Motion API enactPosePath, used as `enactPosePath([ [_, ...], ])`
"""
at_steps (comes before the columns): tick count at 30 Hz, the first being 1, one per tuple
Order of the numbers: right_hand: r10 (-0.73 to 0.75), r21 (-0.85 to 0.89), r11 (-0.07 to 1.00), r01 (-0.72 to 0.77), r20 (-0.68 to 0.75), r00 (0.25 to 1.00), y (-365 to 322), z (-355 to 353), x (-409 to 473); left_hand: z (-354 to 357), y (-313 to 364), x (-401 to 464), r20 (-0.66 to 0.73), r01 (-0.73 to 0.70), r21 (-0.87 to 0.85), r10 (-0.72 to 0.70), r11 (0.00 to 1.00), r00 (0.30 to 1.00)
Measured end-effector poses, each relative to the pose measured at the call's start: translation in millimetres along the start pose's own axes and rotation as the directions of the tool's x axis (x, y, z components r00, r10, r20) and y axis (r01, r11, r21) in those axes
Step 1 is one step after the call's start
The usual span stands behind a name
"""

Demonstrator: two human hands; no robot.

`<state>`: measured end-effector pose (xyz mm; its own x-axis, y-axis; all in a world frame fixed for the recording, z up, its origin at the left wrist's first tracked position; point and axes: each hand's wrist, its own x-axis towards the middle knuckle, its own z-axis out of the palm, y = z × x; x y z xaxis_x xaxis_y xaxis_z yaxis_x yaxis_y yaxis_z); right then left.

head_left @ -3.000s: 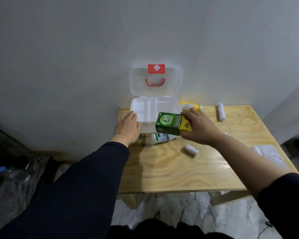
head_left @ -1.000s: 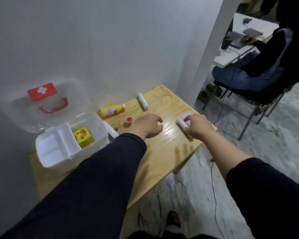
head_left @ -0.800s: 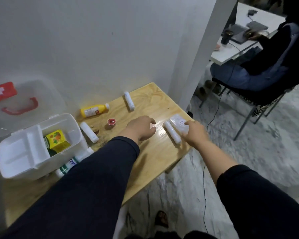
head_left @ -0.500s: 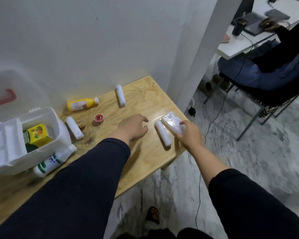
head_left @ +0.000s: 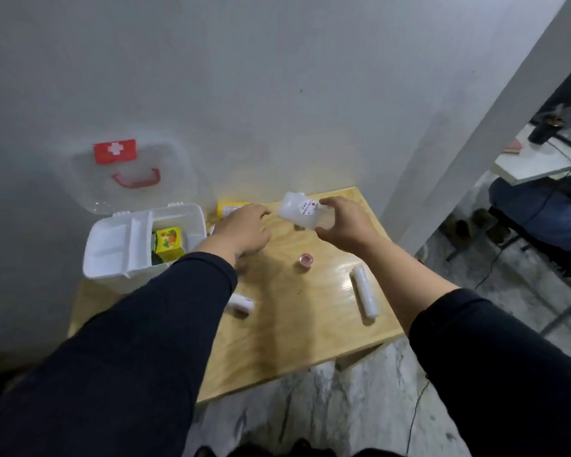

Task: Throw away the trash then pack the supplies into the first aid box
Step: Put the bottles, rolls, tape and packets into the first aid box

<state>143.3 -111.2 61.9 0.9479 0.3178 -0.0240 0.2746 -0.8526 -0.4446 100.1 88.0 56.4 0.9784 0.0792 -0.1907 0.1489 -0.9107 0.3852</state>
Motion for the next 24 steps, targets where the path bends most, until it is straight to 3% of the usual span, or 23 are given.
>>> enactPosePath([
  [6, -0.219, -0.086, 0.97, 0.229, 0.114, 0.969, -103, 31, 33, -38, -93, -33, -0.081, 0.139, 0.008, -0.138, 0.99, 0.987],
  [12, -0.332, -0.231, 0.896, 0.38, 0.221, 0.917, -176, 71, 56, -49, -176, -51, -0.059, 0.249, 0.023, -0.247, 0.968, 0.967],
  [17, -0.301, -0.311, 0.861, 0.401, 0.323, 0.897, -200, 103, 66, -42, -218, -62, 0.036, 0.246, 0.093, -0.25, 0.965, 0.968],
  [24, -0.24, -0.191, 0.93, 0.313, 0.326, 0.914, -212, 143, 74, -34, -229, -63, 0.035, 0.152, 0.188, -0.161, 0.97, 0.986],
])
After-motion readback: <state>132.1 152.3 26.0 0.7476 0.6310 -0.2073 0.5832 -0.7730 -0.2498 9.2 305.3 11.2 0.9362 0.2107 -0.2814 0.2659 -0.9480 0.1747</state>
